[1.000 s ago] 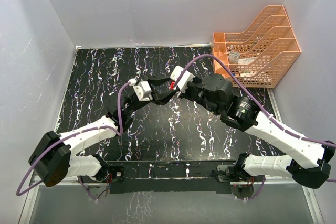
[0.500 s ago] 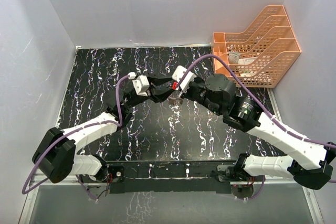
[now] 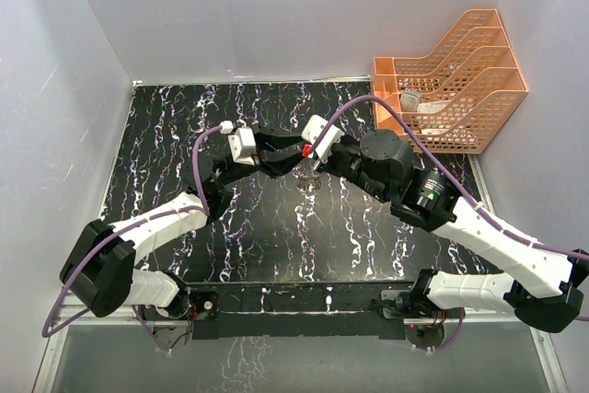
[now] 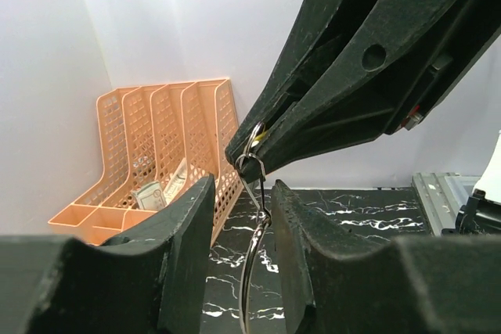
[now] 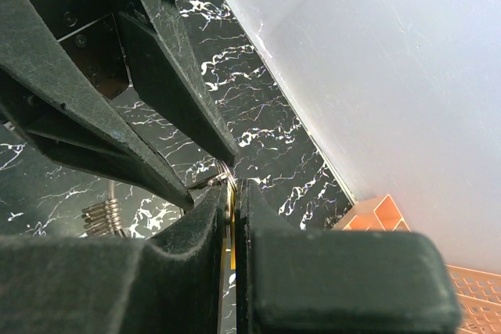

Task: Remove the keys from the keyring

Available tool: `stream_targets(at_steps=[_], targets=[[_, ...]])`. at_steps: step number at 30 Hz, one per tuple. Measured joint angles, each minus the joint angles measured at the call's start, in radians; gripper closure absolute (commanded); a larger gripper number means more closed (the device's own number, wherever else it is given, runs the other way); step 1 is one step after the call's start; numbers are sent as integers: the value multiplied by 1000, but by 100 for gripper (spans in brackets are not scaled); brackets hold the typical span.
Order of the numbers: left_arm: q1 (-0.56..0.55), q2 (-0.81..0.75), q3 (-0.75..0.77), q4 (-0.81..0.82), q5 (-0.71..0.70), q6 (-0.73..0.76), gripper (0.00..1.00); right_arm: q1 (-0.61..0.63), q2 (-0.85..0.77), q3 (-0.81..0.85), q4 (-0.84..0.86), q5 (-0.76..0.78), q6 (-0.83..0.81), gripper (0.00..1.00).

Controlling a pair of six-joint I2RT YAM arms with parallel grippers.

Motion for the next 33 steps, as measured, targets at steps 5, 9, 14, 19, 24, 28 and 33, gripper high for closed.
stream_targets(at_steps=[5, 9, 14, 19, 24, 28, 33], targets=[[0, 14, 3, 3, 20, -16, 71, 0, 0, 0, 0, 0, 0, 100], [0, 25, 4, 0, 34, -23, 77, 0, 0, -2, 1, 0, 0, 100], [0, 29, 8, 1, 43, -28, 80, 0, -2, -17, 7, 0, 0, 100], [0, 29, 9, 1, 44, -29, 84, 0, -4, -18, 9, 0, 0, 100], [0, 30, 16, 1, 45, -29, 83, 0, -4, -18, 16, 0, 0, 100], [0, 30, 16, 0, 45, -29, 83, 0, -4, -18, 16, 0, 0, 100], [0, 30, 16, -2, 45, -28, 83, 0, -4, -18, 21, 0, 0, 100]])
